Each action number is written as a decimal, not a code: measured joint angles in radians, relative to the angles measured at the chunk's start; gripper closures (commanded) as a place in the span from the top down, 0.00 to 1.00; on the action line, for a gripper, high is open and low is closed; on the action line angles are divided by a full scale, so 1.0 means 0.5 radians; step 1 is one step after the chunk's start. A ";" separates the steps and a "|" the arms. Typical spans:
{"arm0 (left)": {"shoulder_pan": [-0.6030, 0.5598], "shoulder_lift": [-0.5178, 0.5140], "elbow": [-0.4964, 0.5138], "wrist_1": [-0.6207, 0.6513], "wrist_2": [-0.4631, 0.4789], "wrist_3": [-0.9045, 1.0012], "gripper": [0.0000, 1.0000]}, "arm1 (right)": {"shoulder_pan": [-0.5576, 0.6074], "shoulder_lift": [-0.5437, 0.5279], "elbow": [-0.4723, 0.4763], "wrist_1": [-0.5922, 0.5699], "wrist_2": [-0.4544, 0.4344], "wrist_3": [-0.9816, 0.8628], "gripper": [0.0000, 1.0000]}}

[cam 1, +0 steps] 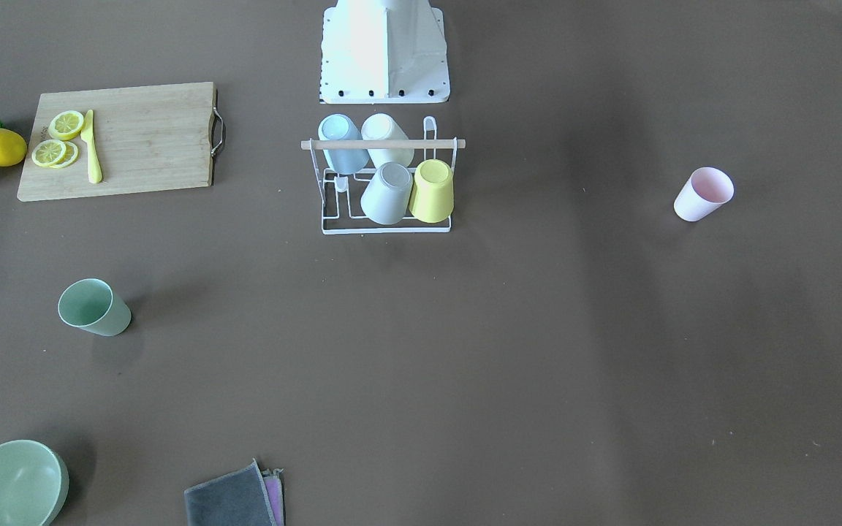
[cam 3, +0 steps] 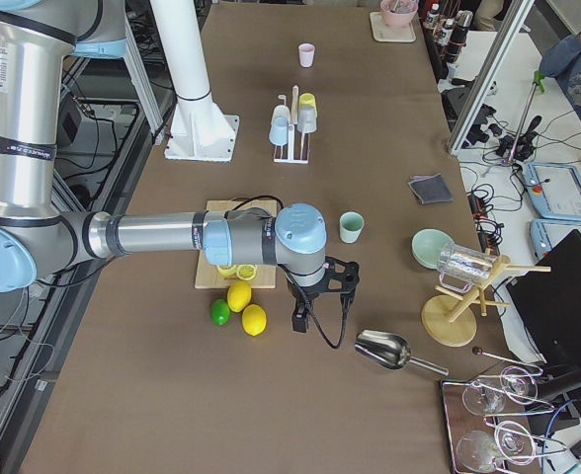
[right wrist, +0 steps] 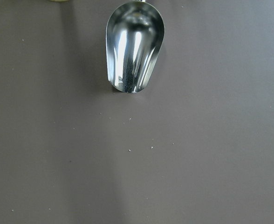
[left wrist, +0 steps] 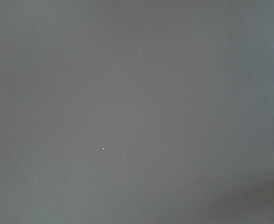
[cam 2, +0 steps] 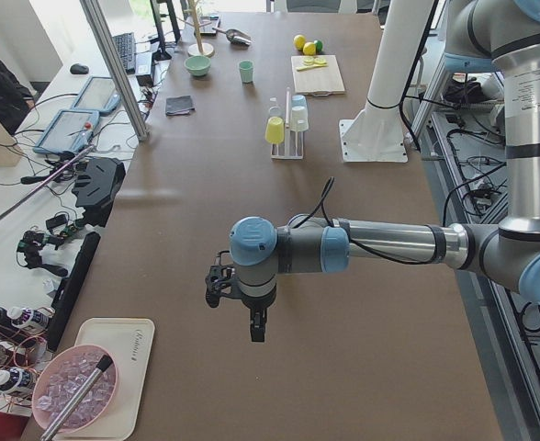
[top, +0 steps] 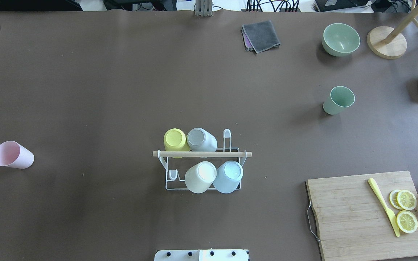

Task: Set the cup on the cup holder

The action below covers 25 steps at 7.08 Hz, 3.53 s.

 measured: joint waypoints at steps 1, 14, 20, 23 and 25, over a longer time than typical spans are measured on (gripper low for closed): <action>0.000 0.000 0.000 0.000 0.000 0.000 0.98 | 0.000 0.001 0.005 -0.001 0.000 -0.001 1.00; 0.000 0.000 0.001 0.002 0.000 0.000 0.98 | -0.230 0.079 -0.087 0.020 0.051 -0.240 1.00; 0.000 0.000 -0.002 0.003 0.000 0.000 0.98 | -0.777 0.869 -0.088 -0.587 -0.427 -0.307 1.00; 0.014 -0.017 -0.004 0.006 -0.001 -0.003 0.98 | -1.066 1.151 -0.095 -0.843 -0.676 -0.311 1.00; 0.144 -0.205 0.002 0.154 0.007 -0.019 0.98 | -1.300 1.397 -0.131 -1.124 -0.950 -0.353 1.00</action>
